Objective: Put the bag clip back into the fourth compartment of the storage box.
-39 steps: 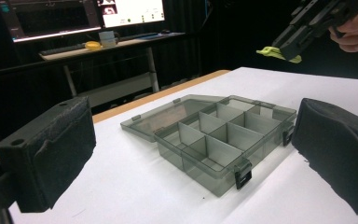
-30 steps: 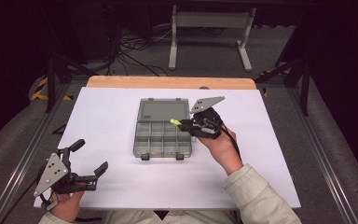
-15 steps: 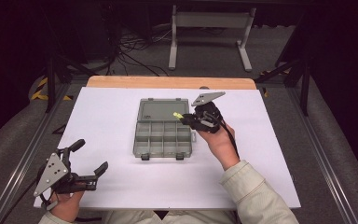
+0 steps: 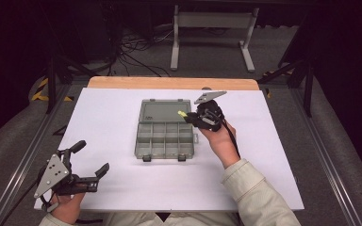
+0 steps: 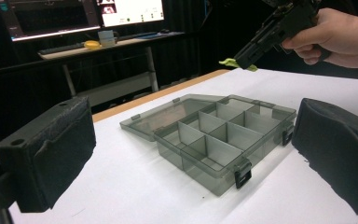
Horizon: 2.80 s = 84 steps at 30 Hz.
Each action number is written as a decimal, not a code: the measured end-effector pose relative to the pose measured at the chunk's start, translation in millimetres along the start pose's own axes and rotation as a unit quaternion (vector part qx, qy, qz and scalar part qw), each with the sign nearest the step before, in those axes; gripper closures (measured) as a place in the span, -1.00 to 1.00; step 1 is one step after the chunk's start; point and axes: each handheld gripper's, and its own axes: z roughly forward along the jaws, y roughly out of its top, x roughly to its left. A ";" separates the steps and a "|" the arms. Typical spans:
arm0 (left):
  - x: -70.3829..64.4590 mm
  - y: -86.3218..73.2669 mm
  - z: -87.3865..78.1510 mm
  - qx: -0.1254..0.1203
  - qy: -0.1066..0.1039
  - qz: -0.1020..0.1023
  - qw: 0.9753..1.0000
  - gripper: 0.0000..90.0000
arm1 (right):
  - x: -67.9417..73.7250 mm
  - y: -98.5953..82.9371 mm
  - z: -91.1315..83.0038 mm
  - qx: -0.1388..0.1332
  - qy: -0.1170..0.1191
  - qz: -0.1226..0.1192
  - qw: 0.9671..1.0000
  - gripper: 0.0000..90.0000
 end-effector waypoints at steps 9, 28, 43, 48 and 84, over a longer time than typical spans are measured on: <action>0.0 0.1 0.0 0.000 -0.001 0.000 1.000 -1.00 | -3.4 -1.7 7.0 0.005 -0.003 0.009 1.000 0.73; 0.4 0.5 -1.1 -0.001 -0.001 0.001 1.000 -1.00 | -0.3 -9.8 31.9 0.039 0.009 0.017 0.999 0.73; 0.3 0.6 -1.1 -0.001 -0.002 0.001 1.000 -1.00 | -4.1 -14.3 38.2 0.070 0.012 0.033 0.997 0.73; 0.1 0.5 -1.0 -0.001 -0.002 0.000 1.000 -1.00 | -5.2 -15.9 40.6 0.083 0.013 0.037 0.996 0.73; -0.1 0.7 -0.8 -0.002 -0.001 0.001 1.000 -1.00 | -11.2 -18.3 40.7 0.096 0.021 0.087 0.991 0.21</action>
